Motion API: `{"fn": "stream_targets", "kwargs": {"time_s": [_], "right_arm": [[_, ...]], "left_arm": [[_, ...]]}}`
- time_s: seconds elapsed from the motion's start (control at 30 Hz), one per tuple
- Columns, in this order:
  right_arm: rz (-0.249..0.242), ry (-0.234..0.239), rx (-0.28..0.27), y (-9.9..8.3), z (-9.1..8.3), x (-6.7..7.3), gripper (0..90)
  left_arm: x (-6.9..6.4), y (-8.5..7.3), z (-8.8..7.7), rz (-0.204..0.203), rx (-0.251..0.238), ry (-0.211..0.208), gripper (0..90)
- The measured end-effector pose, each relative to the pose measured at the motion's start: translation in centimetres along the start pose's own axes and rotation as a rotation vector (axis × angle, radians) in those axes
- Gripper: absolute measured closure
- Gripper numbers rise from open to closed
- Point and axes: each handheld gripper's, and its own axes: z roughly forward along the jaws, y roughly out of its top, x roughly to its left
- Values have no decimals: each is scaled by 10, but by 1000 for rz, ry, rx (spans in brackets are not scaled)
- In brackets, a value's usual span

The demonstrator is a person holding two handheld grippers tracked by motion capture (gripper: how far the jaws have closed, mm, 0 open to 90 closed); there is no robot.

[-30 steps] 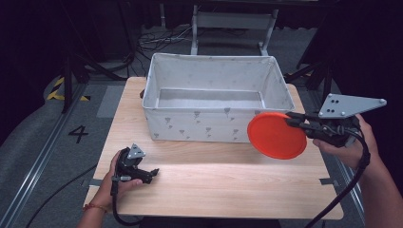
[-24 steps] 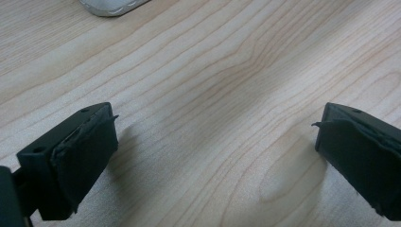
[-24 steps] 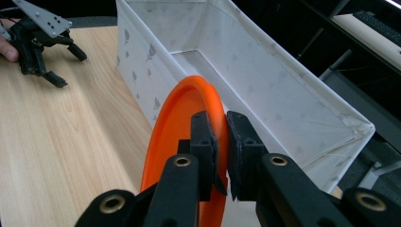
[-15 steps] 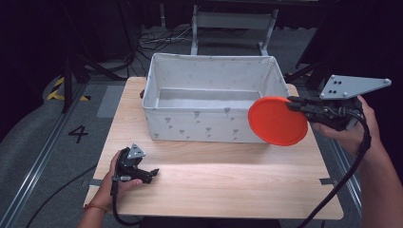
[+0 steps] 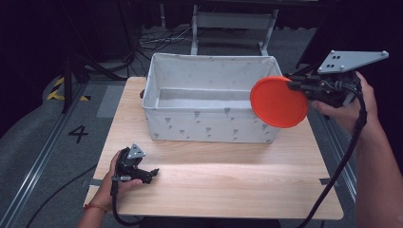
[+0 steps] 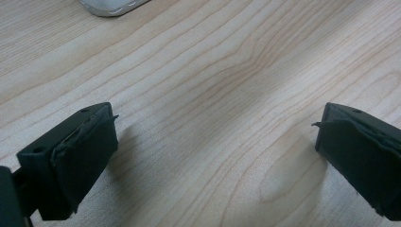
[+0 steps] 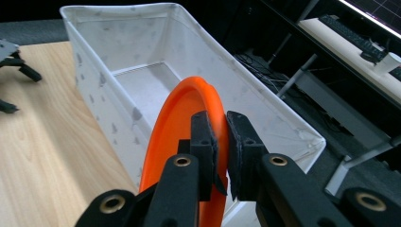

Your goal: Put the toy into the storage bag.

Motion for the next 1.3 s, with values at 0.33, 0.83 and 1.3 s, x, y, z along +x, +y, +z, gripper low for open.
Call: {"fn": "stream_targets", "kwargs": {"time_s": [0.33,0.83,1.3], "right_arm": [[14,-17,-6,14,17,-17,822],[17,-48,-4,28,58,-36,822],[18,6,23,25,99,-53,822]], "left_arm": [[0,0,0,2,0,2,3],[0,0,0,2,0,1,3],[0,0,0,0,0,0,3]]}}
